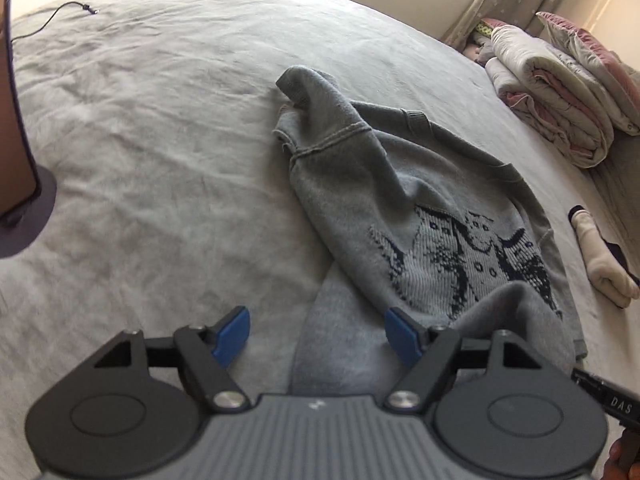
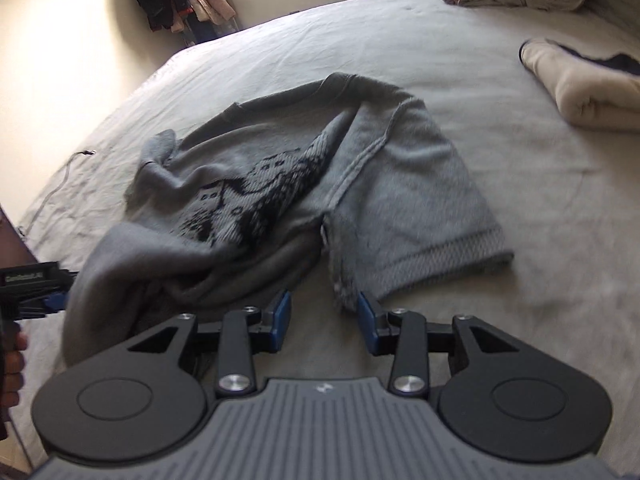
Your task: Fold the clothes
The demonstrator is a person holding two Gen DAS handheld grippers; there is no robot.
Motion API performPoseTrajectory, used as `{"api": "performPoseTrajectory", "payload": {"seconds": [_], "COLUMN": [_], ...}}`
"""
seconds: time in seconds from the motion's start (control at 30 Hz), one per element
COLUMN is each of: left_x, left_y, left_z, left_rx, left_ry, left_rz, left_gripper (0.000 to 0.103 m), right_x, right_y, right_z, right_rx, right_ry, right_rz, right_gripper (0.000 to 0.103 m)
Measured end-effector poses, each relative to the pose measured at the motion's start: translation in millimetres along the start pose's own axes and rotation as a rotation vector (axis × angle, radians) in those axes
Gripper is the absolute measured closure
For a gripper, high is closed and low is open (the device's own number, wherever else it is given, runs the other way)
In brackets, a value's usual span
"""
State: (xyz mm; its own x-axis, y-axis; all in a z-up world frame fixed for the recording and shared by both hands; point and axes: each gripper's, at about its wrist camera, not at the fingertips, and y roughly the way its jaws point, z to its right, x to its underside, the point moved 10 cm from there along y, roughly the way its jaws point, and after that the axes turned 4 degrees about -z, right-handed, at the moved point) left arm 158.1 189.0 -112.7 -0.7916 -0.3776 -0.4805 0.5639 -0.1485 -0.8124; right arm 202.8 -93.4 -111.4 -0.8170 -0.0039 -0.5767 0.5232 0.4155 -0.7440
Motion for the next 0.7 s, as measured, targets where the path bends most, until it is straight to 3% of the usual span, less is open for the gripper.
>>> {"api": "performPoseTrajectory", "payload": {"seconds": [0.07,0.2,0.43,0.53,0.57,0.6,0.7], "left_x": [-0.3,-1.5,10.0,15.8,17.9,19.7,19.5], "left_y": [-2.2,-0.9,16.4,21.6,23.4,24.5,19.3], "left_z": [-1.2,0.2,18.4,23.0,24.3,25.0,25.5], "left_rx": [0.027,0.093,0.208,0.248,0.262,0.273,0.267], "left_ry": [-0.011,-0.025,-0.048,-0.082,-0.095,-0.109,-0.117], "left_rz": [-0.007,-0.033,-0.074,-0.098,-0.108,-0.116,-0.095], "left_gripper": [0.030,0.045,0.056,0.075,0.089,0.096,0.097], "right_x": [8.7,8.3,3.0,3.2,3.2,2.4,-1.7], "right_y": [-2.2,6.4,28.6,33.5,33.5,31.9,21.8], "right_z": [-0.2,-6.9,-19.4,-21.7,-22.8,-23.6,-23.9], "right_rx": [-0.053,-0.181,-0.382,-0.433,-0.445,-0.441,-0.411], "right_ry": [0.037,0.157,0.373,0.434,0.441,0.430,0.386], "right_rz": [0.002,0.007,-0.013,-0.006,-0.006,0.000,0.033], "right_gripper": [0.062,0.061,0.061,0.068,0.079,0.090,0.094]}}
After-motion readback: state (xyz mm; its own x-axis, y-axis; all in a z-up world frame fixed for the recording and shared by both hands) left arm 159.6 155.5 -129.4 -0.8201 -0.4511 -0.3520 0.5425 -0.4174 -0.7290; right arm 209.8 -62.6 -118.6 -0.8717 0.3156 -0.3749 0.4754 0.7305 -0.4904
